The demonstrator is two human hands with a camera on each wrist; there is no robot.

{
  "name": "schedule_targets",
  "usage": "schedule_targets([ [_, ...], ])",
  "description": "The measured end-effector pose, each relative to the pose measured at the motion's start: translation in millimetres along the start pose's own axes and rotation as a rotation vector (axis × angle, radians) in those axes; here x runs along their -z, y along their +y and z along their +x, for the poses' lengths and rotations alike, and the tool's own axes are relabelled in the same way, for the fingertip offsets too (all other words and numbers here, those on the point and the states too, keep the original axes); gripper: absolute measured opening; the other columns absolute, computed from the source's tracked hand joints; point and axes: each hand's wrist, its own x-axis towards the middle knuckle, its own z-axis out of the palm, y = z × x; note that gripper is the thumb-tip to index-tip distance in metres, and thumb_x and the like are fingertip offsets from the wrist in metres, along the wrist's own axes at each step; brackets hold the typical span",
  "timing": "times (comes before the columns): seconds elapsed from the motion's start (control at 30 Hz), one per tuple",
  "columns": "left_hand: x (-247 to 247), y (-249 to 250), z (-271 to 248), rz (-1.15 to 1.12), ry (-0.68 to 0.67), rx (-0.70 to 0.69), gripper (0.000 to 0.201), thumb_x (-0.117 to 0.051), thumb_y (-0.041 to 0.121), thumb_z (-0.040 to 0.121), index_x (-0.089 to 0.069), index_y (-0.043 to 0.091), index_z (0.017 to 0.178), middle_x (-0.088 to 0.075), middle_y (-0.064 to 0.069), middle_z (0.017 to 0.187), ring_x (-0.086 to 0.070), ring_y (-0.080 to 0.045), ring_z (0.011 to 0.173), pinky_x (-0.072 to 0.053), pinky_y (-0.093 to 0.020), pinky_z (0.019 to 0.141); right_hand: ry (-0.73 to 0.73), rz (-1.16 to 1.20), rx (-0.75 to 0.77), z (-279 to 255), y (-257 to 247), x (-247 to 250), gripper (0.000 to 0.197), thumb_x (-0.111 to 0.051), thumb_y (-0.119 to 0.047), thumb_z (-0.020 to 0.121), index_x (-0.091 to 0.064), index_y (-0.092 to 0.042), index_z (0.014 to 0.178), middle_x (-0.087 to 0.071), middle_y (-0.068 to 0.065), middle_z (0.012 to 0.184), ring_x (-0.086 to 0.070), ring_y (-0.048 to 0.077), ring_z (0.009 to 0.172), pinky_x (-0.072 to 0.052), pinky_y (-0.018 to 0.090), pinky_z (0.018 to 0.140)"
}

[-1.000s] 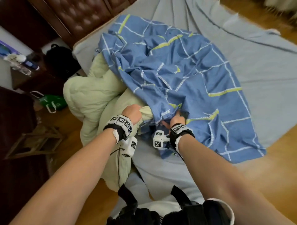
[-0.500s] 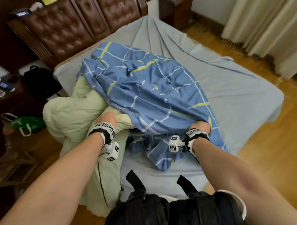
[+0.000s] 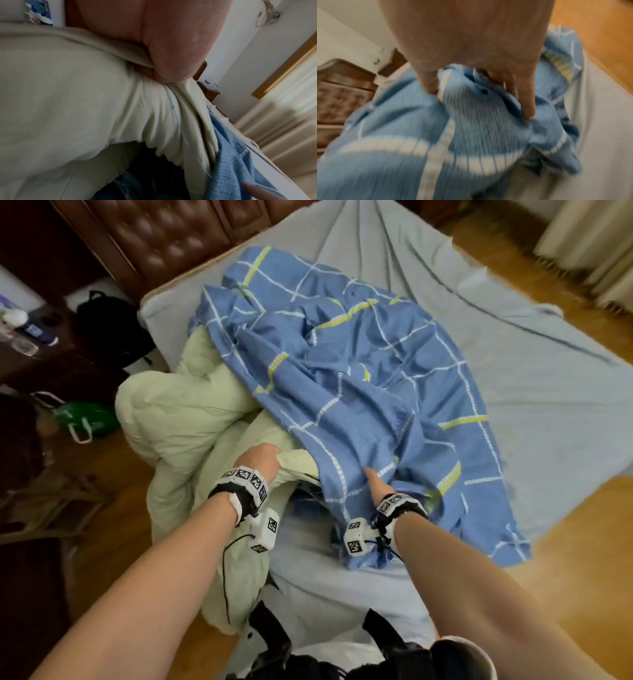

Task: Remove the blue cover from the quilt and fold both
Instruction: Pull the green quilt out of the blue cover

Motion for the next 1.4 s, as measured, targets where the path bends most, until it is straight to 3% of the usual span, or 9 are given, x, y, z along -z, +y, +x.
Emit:
schedule_targets([
  [0.1, -3.1, -20.1, -8.5, -0.009, -0.067, -0.056, 0.037, -0.048, 0.012, 0.09, -0.067, 0.025, 0.119, -0.065, -0.01, 0.124, -0.06, -0.033, 0.11, -0.048, -0.035, 0.092, -0.161, -0.138, 0.058, -0.9, -9.2, -56.9, 0.12, -0.03, -0.096, 0.064, -0.028, -0.016, 0.154, -0.03, 0.012, 0.157, -0.028, 0.03, 0.144, -0.017, 0.043, 0.121],
  [0.2, 1.7, -54.5, -21.1, -0.018, -0.124, -0.055, 0.034, -0.051, 0.012, 0.089, -0.07, 0.026, 0.113, -0.067, -0.008, 0.12, -0.061, -0.031, 0.107, -0.049, -0.033, 0.089, -0.052, -0.476, 0.134, -58.3, -42.1, -52.8, 0.052, -0.039, -0.037, 0.103, -0.04, -0.007, 0.146, -0.04, 0.017, 0.15, -0.036, 0.034, 0.14, -0.032, 0.046, 0.113],
  [0.33, 3.6, -111.1, -32.8, 0.026, -0.044, 0.151, 0.035, -0.048, 0.013, 0.096, -0.067, 0.024, 0.123, -0.063, -0.006, 0.128, -0.059, -0.03, 0.115, -0.046, -0.033, 0.094, 0.195, -0.736, 0.262, -78.3, -59.4, -21.5, 0.044, -0.044, -0.02, 0.098, -0.048, -0.008, 0.141, -0.049, 0.011, 0.144, -0.047, 0.028, 0.133, -0.047, 0.039, 0.1],
  [0.57, 0.7, -93.4, -24.0, 0.086, -0.091, 0.162, 0.036, -0.048, 0.015, 0.092, -0.055, 0.018, 0.127, -0.059, -0.013, 0.128, -0.058, -0.034, 0.114, -0.048, -0.038, 0.096, 0.478, 0.067, 0.114, -69.9, -63.0, 46.1, 0.044, -0.029, -0.024, 0.106, -0.048, -0.002, 0.139, -0.05, 0.02, 0.14, -0.049, 0.035, 0.128, -0.042, 0.037, 0.094],
  [0.83, -58.5, 53.4, 6.1, 0.151, -0.117, -0.262, 0.104, -0.078, 0.049, 0.065, -0.021, 0.028, 0.15, -0.034, -0.006, 0.149, -0.038, -0.029, 0.134, -0.04, -0.048, 0.104, 0.405, 0.429, 0.119, -52.5, -25.9, 34.4, 0.053, -0.047, -0.036, 0.101, -0.052, 0.008, 0.13, -0.058, 0.025, 0.129, -0.053, 0.039, 0.121, -0.04, 0.036, 0.1],
  [1.07, -124.0, 91.6, 20.9, 0.2, -0.066, -0.286, 0.047, -0.062, 0.008, 0.085, -0.041, 0.007, 0.127, -0.048, -0.018, 0.125, -0.057, -0.038, 0.111, -0.048, -0.044, 0.085, 0.333, 0.566, 0.177, -32.7, -4.5, 32.3, 0.046, -0.061, -0.042, 0.091, -0.06, -0.002, 0.114, -0.065, 0.013, 0.111, -0.061, 0.032, 0.104, -0.049, 0.043, 0.096],
  [1.2, -107.2, 80.1, 16.4, 0.067, 0.018, -0.174, 0.041, -0.06, 0.005, 0.088, -0.039, 0.008, 0.122, -0.045, -0.018, 0.124, -0.06, -0.041, 0.101, -0.047, -0.047, 0.077, 0.183, 0.179, 0.289, -48.8, -6.4, 35.8, 0.048, -0.086, -0.043, 0.069, -0.058, -0.013, 0.094, -0.063, -0.002, 0.085, -0.061, 0.013, 0.076, -0.051, 0.02, 0.063],
  [1.3, -63.9, 63.1, 13.8, 0.078, 0.095, -0.12, 0.036, -0.052, 0.005, 0.091, -0.04, 0.008, 0.125, -0.046, -0.017, 0.128, -0.062, -0.041, 0.099, -0.047, -0.044, 0.076, 0.136, -0.397, 0.281, -58.2, -23.8, 29.0, 0.055, -0.081, -0.04, 0.075, -0.053, -0.008, 0.109, -0.063, 0.007, 0.099, -0.061, 0.027, 0.09, -0.052, 0.036, 0.075],
  [1.4, -1.8, 29.5, 13.2, 0.164, 0.166, -0.062, 0.025, -0.044, 0.006, 0.092, -0.057, 0.011, 0.113, -0.062, -0.016, 0.116, -0.064, -0.036, 0.101, -0.049, -0.041, 0.077, 0.23, -0.504, 0.273, -67.4, -41.1, 24.7, 0.035, -0.062, -0.026, 0.091, -0.055, -0.007, 0.119, -0.063, 0.017, 0.118, -0.06, 0.037, 0.111, -0.051, 0.042, 0.089],
])
